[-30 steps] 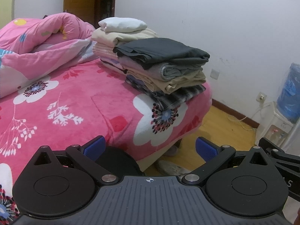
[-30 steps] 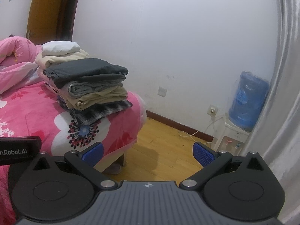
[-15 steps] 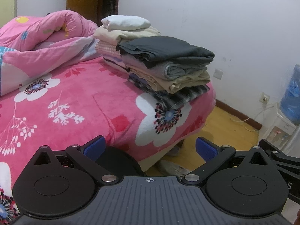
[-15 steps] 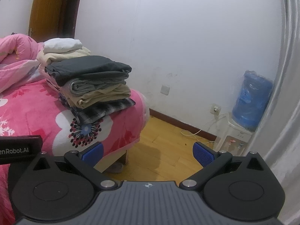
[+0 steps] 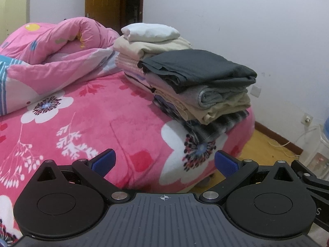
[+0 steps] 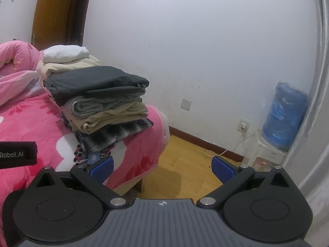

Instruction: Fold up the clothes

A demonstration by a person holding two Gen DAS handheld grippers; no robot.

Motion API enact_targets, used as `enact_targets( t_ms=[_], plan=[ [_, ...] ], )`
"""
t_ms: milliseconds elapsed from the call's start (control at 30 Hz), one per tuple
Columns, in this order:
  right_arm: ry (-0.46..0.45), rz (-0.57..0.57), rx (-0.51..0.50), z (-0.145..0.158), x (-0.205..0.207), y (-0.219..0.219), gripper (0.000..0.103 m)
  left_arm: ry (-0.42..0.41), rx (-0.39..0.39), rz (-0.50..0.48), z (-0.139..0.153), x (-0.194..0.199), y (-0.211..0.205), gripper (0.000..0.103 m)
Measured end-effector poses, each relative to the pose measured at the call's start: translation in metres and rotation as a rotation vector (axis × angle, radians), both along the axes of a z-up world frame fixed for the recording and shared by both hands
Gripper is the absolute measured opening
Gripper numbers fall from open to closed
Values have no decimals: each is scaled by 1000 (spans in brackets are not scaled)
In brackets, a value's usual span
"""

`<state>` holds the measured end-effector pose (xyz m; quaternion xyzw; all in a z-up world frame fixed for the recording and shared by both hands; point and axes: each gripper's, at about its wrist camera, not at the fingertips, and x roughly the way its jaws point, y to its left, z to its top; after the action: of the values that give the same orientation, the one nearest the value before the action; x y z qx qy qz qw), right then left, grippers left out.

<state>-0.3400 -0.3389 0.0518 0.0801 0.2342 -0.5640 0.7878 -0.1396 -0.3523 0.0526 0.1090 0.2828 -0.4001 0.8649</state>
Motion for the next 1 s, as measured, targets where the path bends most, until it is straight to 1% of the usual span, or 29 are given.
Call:
enact_targets(
  t_ms=[233, 600, 800, 1000],
  plan=[
    [4, 11, 13, -7, 20, -23, 103, 15, 20, 10, -7, 11, -22, 103],
    [27, 34, 29, -14, 45, -37, 103, 39, 35, 54, -15, 31, -29, 103],
    [45, 31, 25, -15, 47, -42, 103, 42, 36, 45, -16, 31, -34, 103],
    [46, 0, 11, -11, 35, -44, 103, 32, 28, 15, -11, 21, -42, 103]
  ],
)
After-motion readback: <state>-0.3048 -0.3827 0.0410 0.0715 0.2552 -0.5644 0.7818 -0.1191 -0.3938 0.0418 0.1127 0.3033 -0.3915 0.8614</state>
